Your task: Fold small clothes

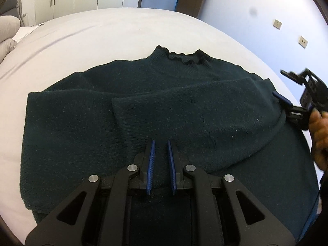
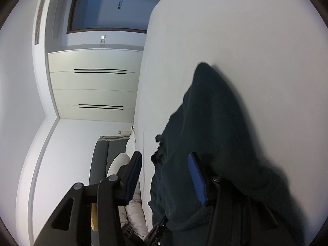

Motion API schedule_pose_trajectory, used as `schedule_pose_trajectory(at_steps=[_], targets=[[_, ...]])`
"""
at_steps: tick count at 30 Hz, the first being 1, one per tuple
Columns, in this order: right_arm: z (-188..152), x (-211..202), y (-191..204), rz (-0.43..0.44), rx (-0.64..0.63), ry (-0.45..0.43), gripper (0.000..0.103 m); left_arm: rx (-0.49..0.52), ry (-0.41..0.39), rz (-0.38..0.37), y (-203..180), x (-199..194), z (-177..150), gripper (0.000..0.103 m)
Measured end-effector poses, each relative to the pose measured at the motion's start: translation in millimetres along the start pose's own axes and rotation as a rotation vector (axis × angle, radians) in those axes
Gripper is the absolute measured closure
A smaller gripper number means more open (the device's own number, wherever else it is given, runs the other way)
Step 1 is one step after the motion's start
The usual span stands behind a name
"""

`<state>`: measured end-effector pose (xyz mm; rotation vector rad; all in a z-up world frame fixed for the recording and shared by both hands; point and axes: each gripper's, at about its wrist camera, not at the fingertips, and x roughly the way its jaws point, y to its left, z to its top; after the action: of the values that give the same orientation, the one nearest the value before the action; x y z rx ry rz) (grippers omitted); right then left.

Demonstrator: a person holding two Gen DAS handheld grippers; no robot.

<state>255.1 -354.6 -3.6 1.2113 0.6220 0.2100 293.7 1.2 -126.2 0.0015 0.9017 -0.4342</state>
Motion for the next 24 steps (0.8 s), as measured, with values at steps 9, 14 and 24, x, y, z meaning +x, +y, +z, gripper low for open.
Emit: schedule_pose_trajectory(at_steps=[9, 14, 24], targets=[[-30.7, -4.8, 4.0, -0.123, 0.015, 0.145, 0.032, 0.003, -0.018, 0.003, -2.0, -6.2, -2.4, 0.09], [-31.5, -59.6, -35.9, -0.054, 0.157, 0.023, 0.053, -0.027, -0.019, -0.033, 6.7, -8.7, -2.3, 0.09], [-12.9, -52.9, 31.5, -0.007, -0.061, -0.02, 0.021, -0.001, -0.023, 0.001, 0.2, -9.9, -1.6, 0.089]])
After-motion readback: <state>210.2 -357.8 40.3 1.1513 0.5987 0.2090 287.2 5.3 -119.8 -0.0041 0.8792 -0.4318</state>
